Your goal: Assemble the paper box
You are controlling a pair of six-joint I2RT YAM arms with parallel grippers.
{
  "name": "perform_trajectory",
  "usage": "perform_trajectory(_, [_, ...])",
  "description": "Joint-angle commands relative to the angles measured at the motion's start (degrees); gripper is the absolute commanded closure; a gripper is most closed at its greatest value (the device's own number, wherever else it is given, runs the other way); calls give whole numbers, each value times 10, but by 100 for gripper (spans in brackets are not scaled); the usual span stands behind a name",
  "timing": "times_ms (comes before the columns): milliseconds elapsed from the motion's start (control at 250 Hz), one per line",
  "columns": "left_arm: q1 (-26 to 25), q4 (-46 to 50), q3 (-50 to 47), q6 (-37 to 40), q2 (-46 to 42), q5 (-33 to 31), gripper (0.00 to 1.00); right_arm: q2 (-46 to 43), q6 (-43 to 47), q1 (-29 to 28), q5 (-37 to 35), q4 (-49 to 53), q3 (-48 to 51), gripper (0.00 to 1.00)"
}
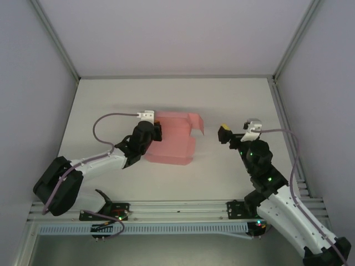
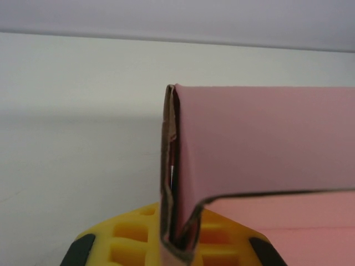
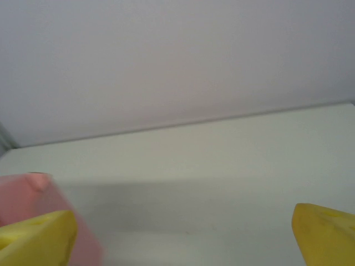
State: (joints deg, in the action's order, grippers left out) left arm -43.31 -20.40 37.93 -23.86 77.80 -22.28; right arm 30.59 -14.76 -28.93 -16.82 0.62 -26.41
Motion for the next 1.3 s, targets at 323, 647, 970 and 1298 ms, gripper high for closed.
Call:
perform_trajectory(323, [3, -3, 4, 20, -18, 50, 100, 290, 99, 68, 309, 27, -140, 18])
perform_trajectory(647, [3, -3, 15, 20, 2, 49, 100, 329, 135, 63, 420, 34, -158, 33])
perform_trajectory(970, [3, -9, 20, 7, 21, 67, 100, 405, 110, 18, 463, -13, -177, 50])
perform_trajectory(1298, [2, -12, 15, -7, 25, 72, 100, 465, 70, -47, 322, -51, -219, 47])
